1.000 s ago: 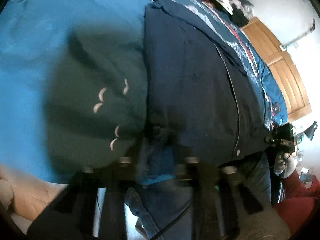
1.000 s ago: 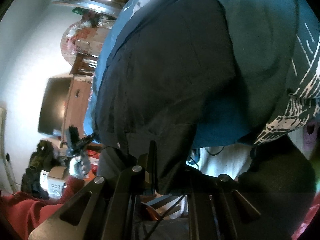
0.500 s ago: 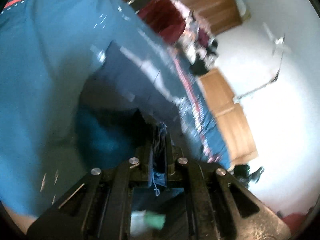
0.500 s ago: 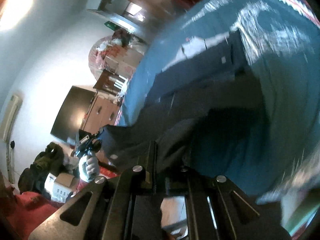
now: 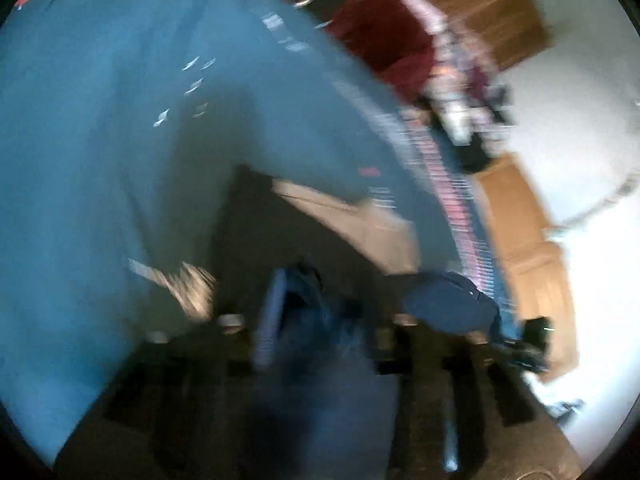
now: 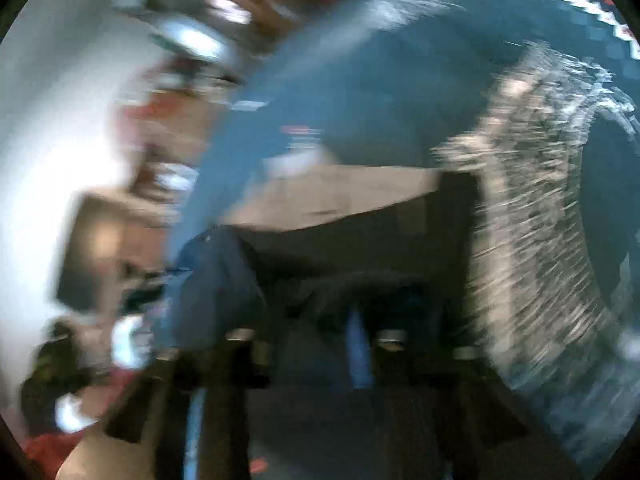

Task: Fold large clothes
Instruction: 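Lift the held edge and fold the jacket over onto itself with both tools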

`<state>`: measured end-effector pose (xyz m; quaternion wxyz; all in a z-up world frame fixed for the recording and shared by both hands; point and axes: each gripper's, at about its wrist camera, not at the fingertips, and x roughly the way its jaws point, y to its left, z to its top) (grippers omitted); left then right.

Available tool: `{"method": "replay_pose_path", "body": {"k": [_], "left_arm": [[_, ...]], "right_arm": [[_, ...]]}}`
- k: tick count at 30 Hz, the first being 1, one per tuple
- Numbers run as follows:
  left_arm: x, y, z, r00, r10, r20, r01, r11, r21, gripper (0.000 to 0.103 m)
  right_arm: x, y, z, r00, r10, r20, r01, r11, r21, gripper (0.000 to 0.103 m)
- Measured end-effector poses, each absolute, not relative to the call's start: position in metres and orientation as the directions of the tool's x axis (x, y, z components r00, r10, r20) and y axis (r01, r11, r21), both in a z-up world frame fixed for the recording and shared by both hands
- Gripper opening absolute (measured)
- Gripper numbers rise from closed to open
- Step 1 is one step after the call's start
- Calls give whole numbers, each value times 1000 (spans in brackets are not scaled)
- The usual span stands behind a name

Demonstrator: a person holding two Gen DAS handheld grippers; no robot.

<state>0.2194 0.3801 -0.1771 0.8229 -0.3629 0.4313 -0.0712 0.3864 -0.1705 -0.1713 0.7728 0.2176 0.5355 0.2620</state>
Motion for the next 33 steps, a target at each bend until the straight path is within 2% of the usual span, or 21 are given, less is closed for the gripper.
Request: {"method": "replay_pose_path", "body": {"k": [2,6,8,11,13,15,18,20,22,24,28,30,31,33], "left_arm": [[235,386,-201,578,-389,-717,-262,744,-615,48],[224,393,-183,648,-384,-658,-219,733,-644,51],[211,396,-164,689,-362,-628,-185,750,-635,63],[187,396,-151,700,-360,-617,-126,788,-603,65],[181,394,-154,681,-360,-638,-94,821,-564,65],[187,384,-158,649,-324,-688,-66,878,-475,65],[205,372,-161,615,-319,-721,-21,908,-420,62],[224,361,-155,604,-302,-737,21,931,-364,51],[236,350,-155,584,-285,-760,63,949,-307,47],[254,344,-159,568,-244,-786,79,967,-243,43],[270,338,-169,542,-228,-809,107,973,-202,38],[278,333,-174,529,-239,-814,128,971,-202,30],[278,330,-174,529,-239,-814,137,971,-196,22],[277,324,-174,538,-225,-812,153,974,-168,16]], "right_arm": [[401,-175,-186,304,582,-754,-128,810,573,54],[397,-186,-192,376,581,-722,-137,805,577,61],[392,-177,-204,343,569,-747,-154,819,553,61],[384,-155,-217,303,496,-814,-205,868,452,61],[378,-145,-216,325,444,-835,-225,894,388,62],[378,-138,-210,381,399,-834,-254,912,321,62],[381,-130,-213,387,407,-827,-277,907,317,61],[378,-128,-213,397,402,-825,-293,907,301,61],[374,-127,-210,406,417,-814,-320,898,300,62],[369,-127,-207,419,426,-802,-349,891,291,62],[364,-129,-207,423,455,-784,-367,877,311,62],[362,-130,-209,420,463,-780,-367,873,320,62],[361,-130,-211,419,468,-778,-369,871,326,61],[359,-129,-214,422,471,-775,-368,870,328,61]]}}
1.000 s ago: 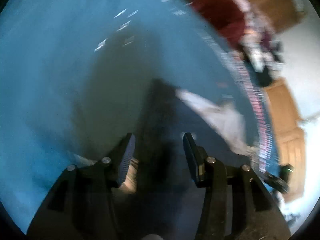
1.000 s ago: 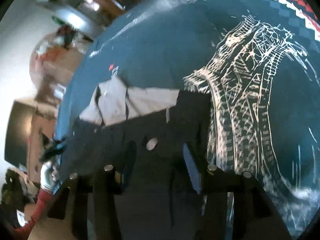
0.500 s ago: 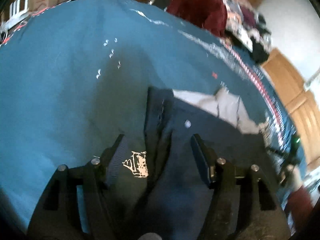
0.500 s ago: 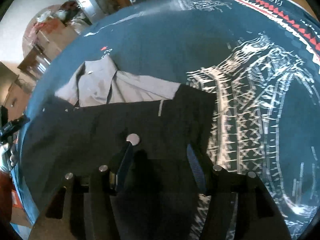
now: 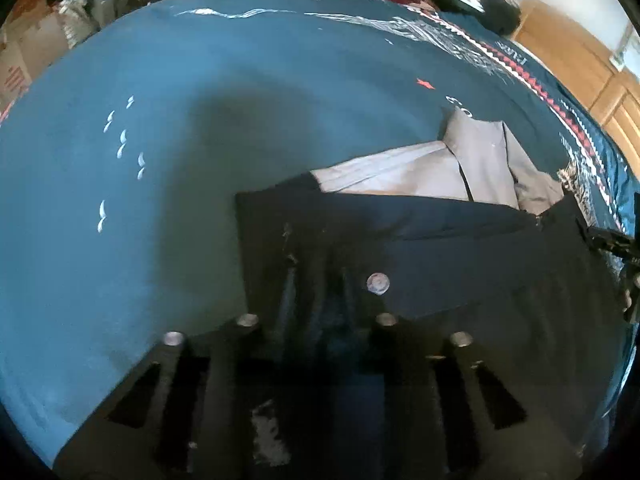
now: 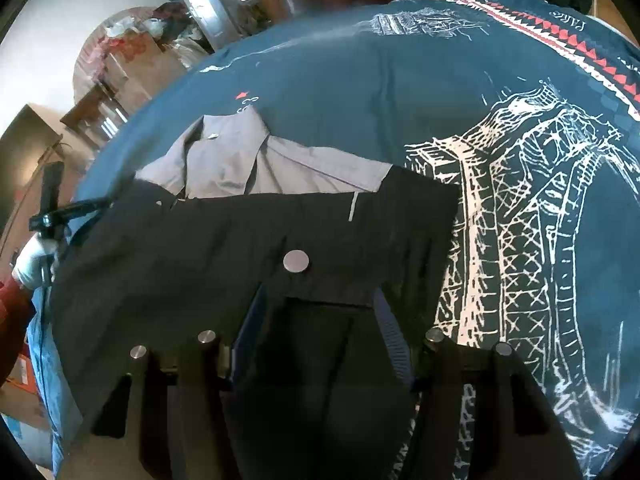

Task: Fold large clothes
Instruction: 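Lift the held edge and fold the jacket over onto itself with both tools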

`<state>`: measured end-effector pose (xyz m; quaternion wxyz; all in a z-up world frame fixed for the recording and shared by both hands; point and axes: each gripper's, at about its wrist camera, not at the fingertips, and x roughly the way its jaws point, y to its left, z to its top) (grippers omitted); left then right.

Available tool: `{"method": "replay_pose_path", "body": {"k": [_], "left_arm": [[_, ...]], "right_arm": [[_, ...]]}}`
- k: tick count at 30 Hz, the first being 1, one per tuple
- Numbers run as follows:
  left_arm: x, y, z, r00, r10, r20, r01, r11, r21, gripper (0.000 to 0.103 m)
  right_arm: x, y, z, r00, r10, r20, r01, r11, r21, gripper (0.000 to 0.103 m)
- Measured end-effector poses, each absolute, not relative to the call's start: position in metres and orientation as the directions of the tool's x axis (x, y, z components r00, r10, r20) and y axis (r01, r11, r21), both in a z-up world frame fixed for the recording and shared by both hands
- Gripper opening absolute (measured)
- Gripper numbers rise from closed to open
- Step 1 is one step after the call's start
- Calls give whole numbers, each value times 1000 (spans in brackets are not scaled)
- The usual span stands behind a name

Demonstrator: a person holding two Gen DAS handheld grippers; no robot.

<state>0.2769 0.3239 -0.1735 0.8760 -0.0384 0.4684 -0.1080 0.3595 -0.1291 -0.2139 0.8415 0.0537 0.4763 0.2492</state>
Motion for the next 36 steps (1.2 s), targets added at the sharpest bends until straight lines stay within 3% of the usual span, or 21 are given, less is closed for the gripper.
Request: {"method": "replay_pose_path", "body": {"k": [2,7,26,30,36], "left_arm": [[272,322,-172,558,-213,-802,157,976,-150,8],[261,318,-172,604,-203,-771,166,978,-127,4],[268,313,-183,598,-209,-774,162,977,-139,4],[268,312,-184,603,-208,-770,160,977,-139,4],[268,309,-186,608,-198,-769,155,979,-130,5]], "right_arm": [[359,-130,-215,426,477,-769,-366,868,335,61],[355,-139,-210,440,493,-750,-364,862,353,62],[382,-137,-220,416,400,-817,-352,899,261,57],[367,-140,-215,450,354,-820,-336,918,212,62],[367,-144,-222,424,385,-820,-345,906,247,63]]}}
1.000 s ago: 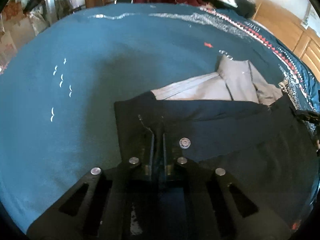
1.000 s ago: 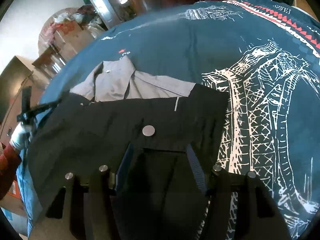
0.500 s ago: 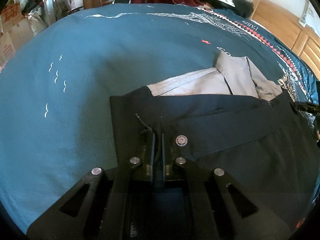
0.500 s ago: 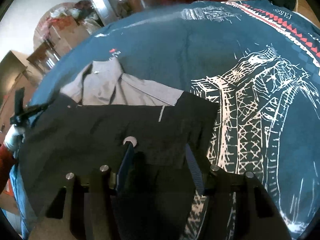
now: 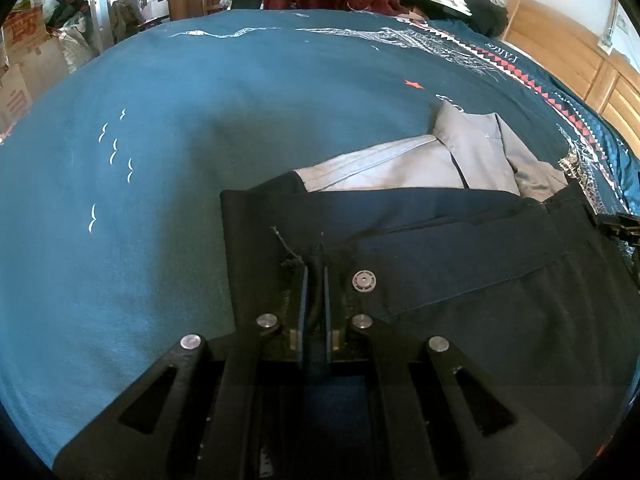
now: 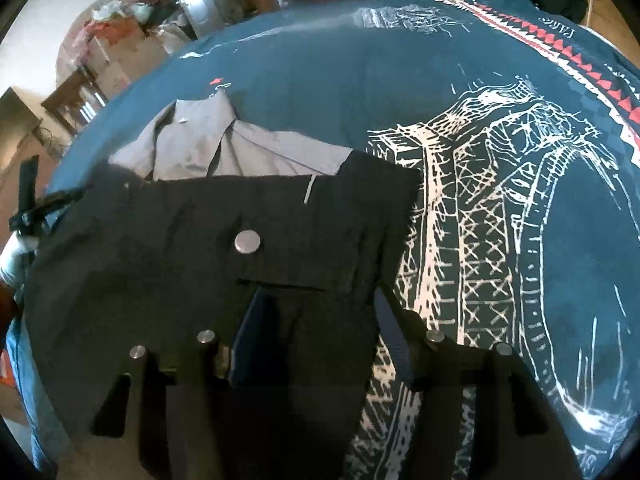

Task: Fold large clothes
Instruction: 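Lift the held edge and fold the jacket over onto itself with both tools, then open both tools to release the folded jacket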

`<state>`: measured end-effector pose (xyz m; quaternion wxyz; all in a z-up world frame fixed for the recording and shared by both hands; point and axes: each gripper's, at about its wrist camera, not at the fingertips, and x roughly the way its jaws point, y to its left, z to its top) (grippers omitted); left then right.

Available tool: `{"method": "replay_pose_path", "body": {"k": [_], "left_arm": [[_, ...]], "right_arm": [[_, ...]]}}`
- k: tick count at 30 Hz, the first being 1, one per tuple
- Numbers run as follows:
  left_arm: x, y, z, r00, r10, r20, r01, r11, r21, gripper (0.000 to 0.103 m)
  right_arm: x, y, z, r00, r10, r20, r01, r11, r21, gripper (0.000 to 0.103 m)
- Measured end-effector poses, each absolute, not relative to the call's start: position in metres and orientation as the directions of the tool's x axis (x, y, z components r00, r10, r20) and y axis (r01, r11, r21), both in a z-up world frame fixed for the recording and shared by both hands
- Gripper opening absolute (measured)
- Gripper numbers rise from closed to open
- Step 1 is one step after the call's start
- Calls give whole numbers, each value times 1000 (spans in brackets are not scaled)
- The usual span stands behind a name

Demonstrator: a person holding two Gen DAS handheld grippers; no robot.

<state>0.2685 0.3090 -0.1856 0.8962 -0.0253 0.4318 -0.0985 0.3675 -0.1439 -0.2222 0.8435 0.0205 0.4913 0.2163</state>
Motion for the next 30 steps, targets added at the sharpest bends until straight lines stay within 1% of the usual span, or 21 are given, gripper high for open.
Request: {"method": "replay_pose_path", "body": {"k": [3,7,9,10,11,12,13,15,17,20,23,24,26,27,28,29,30], "left_arm": [[269,310,-186,608,-197,-769,154,980,-129,5],[268,310,-186,611,-195,-767,153,980,-127,5],[269,310,-187,611,-195,-767,151,980,-129,5],[269,310,-187,612,-193,-767,150,980,-128,5],[268,310,-187,613,-187,-768,147,982,-122,5],[267,309,-185,622,-174,-764,142,984,-108,4],[264,308,-182,633,-161,-757,138,986,-95,3],[259,309,-171,664,-138,-735,122,990,-75,2],[255,318,-155,699,-148,-699,98,989,-111,2],[256,328,-133,746,-142,-650,71,988,-135,2],[267,333,-130,757,-117,-642,40,990,-134,2],[276,334,-138,738,-116,-664,37,991,-131,2],[296,331,-170,664,-96,-741,38,995,-95,3],[309,328,-198,605,-63,-793,38,998,-51,5],[313,330,-207,603,-75,-794,37,997,-65,8],[315,332,-205,609,-85,-789,32,996,-82,10],[318,337,-200,610,-94,-787,21,995,-102,10]], "right_arm": [[379,-150,-223,412,447,-794,-325,886,330,63],[396,-159,-231,400,485,-778,-293,872,393,54],[402,-159,-238,378,503,-777,-283,862,421,54],[402,-157,-239,382,502,-775,-282,863,420,48],[400,-155,-237,393,491,-778,-288,869,403,26],[399,-153,-233,406,477,-779,-292,876,384,15],[395,-153,-225,435,484,-759,-304,873,382,11],[387,-160,-202,498,516,-697,-321,856,404,10],[385,-164,-180,546,528,-650,-344,849,401,9],[398,-163,-165,568,528,-631,-358,849,389,8],[416,-160,-165,577,528,-624,-348,849,397,8],[423,-158,-169,565,529,-633,-343,849,403,8],[435,-152,-190,537,490,-687,-322,872,369,8],[445,-146,-214,497,455,-739,-301,889,345,8],[451,-143,-229,471,421,-775,-293,904,313,7],[455,-140,-240,463,404,-789,-287,911,298,6],[458,-140,-241,471,405,-784,-274,912,306,5]]}}
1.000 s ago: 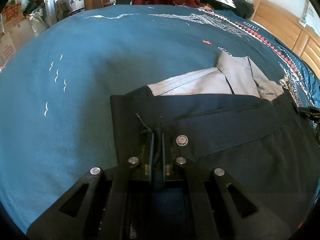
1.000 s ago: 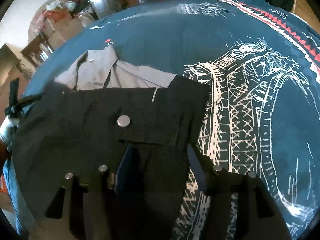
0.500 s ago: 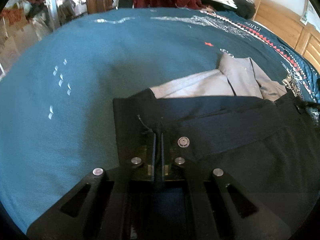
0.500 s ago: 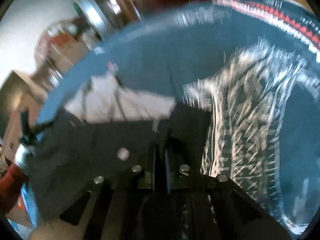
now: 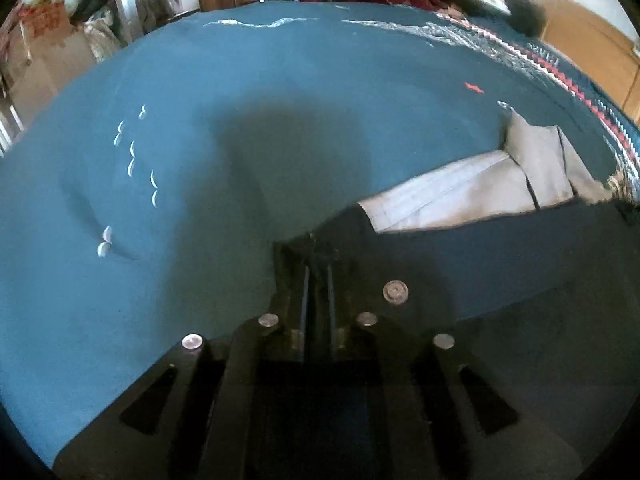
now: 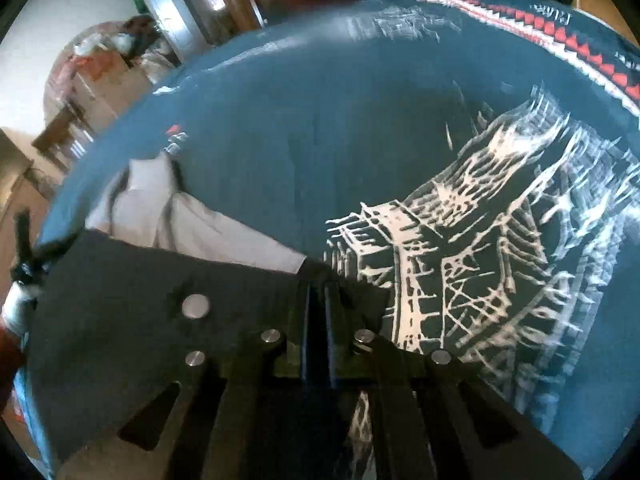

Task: Fold large clothes
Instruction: 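Open both tools to release the folded jacket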

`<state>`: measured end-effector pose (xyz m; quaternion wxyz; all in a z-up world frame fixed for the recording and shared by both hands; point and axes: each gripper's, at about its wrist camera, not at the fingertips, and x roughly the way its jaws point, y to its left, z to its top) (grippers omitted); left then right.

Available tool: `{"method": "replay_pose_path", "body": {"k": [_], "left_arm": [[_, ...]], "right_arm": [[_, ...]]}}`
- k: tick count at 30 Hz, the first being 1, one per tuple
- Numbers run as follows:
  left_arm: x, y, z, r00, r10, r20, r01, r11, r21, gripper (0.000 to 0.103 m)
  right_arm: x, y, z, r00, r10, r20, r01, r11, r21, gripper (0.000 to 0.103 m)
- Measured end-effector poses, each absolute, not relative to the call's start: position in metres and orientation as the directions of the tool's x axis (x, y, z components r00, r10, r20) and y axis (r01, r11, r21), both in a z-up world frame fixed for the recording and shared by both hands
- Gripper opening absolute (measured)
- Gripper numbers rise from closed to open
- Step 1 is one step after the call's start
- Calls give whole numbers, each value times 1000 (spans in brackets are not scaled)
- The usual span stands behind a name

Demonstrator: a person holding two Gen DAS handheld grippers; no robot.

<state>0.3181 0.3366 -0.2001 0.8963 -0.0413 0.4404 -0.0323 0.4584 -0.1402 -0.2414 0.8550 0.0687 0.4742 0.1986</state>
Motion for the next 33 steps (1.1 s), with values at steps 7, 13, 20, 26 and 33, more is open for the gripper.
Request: {"method": "replay_pose_path", "body": {"k": [7,13,20,26,33], "left_arm": [[253,341,-143,703,-59,-708,1,997,-82,15],[126,248,-139,652,-359,-668,279,933,-229,28],[94,308,-193,616,-238,-751,32,960,-277,13],[41,408,-194,650,-124,-750,-233,907,-352,0],[17,387,-201,679,-119,-724,-170,935,-313,52]], "right_arm": [[400,-124,-180,580,278,-766,-272,952,140,35],[248,-17,-172,373,605,-704,-562,751,348,39],[217,22,-222,262,609,-749,-594,714,372,30],[221,-66,-208,387,529,-756,-416,831,368,37],[178,-140,-206,493,519,-699,-265,854,447,60]]}}
